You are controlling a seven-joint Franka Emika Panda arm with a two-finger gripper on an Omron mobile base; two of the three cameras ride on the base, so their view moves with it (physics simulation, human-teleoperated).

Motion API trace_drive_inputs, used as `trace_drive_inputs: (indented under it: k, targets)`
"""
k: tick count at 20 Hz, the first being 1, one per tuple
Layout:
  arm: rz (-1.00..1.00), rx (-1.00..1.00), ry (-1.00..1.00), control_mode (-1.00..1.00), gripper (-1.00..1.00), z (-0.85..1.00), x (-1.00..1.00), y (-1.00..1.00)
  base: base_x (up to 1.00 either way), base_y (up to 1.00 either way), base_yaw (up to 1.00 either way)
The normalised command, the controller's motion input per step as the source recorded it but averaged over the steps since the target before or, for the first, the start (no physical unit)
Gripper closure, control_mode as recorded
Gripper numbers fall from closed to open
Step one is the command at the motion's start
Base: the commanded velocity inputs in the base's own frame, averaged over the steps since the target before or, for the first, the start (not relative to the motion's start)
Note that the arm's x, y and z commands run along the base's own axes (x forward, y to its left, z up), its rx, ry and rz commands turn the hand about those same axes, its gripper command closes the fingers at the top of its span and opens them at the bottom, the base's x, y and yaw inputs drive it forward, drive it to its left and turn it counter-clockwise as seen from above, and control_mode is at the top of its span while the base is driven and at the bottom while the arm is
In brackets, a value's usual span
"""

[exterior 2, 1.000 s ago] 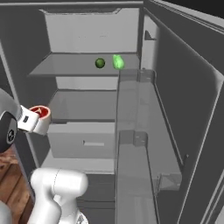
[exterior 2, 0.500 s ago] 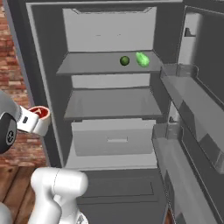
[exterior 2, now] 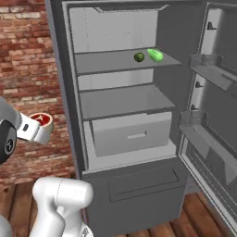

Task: Gather the corn and avocado from the fridge and place them on a tray on the dining counter. Then gather the steak and chicken drumstick from the fridge and place them on the other tray.

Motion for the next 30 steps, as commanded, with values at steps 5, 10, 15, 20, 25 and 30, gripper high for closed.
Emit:
trace_drive_inputs:
  k: [5,10,15,20,25,30]
  targets:
    - [0.00,0.00,0.00,1.00,1.00,0.00,0.00,0.00,-0.51,0.65,-0.42]
    - [0.00,0.00,0.00,1.00,1.00,0.00,0.00,0.00,-0.63,0.36,-0.39]
    - [0.00,0.00,0.00,1.00,1.00,0.00,0.00,0.00,-0.75,0.23,-0.39]
    - [0.00,0.00,0.00,1.00,1.00,0.00,0.00,0.00,-0.86,0.04,-0.33]
    - [0.00,0.00,0.00,1.00,1.00,0.00,0.00,0.00,-0.86,0.00,-0.34]
    - [0.00,0.00,0.00,1.00,1.00,0.00,0.00,0.00,-0.95,-0.02,-0.32]
